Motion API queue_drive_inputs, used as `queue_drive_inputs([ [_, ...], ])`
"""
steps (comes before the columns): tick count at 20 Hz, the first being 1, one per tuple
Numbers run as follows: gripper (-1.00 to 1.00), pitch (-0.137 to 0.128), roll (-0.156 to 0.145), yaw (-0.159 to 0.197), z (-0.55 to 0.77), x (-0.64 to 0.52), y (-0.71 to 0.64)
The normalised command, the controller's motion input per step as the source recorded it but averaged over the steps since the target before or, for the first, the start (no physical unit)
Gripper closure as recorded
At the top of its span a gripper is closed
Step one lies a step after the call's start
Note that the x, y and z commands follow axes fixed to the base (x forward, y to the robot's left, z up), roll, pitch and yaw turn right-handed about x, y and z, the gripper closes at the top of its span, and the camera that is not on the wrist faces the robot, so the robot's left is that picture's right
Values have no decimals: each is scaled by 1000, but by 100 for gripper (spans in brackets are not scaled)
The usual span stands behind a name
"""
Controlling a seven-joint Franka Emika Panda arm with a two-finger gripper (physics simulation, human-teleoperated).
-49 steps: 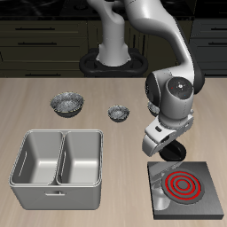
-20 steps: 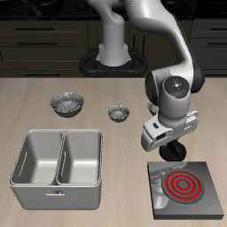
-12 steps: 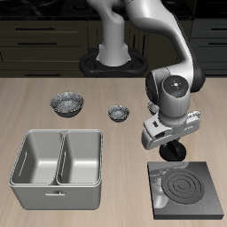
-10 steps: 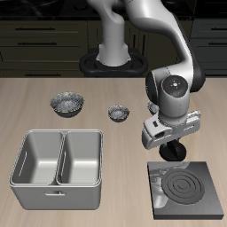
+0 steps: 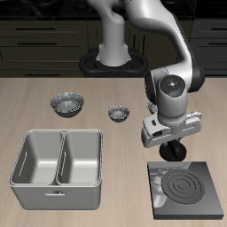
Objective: Turn off the stove and place the largest bowl in the left side of the drainer and the medium bowl in the right side
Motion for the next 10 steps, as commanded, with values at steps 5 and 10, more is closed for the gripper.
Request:
queue_drive_inputs([
  [5,100,-13,-2,-68,104,7,-38],
  [10,100,-11,-13,-46,39,-14,-64],
])
